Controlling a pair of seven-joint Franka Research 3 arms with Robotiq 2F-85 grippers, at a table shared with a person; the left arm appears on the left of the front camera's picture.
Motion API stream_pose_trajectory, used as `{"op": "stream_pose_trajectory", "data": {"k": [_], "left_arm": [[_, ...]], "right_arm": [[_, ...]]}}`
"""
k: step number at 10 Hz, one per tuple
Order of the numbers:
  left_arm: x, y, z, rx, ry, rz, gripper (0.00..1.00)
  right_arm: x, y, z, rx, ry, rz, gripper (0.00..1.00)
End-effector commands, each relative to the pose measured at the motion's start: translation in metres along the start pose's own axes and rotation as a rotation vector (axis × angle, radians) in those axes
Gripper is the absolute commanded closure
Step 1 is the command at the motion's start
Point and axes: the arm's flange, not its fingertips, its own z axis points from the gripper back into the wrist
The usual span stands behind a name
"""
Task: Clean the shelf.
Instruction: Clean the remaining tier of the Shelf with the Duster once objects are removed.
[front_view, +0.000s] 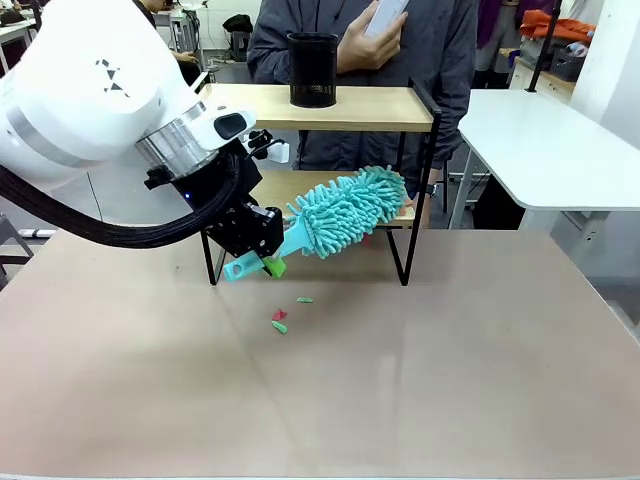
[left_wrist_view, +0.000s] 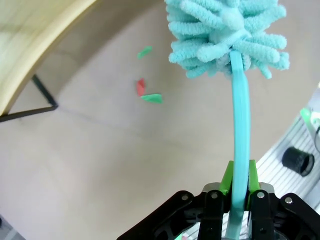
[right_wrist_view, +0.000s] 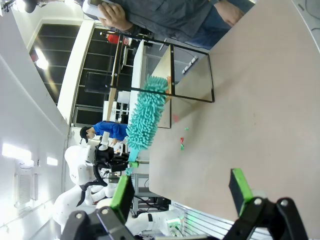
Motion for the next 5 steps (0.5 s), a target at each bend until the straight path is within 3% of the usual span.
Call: {"op": "stream_pose_trajectory", "data": {"k": [1,5], "left_arm": [[-0.004,0.009,0.017,-0.134,0.071,-0.09,0.89],[-0.019,0.024,0.036,-0.079,0.07,-0.066,0.89]], "right_arm": [[0.002,0.0,-0.001,0.02,-0.012,0.025,0.0],[0.002,0.0,-0.001,0.02,-0.012,0.025,0.0]]}}
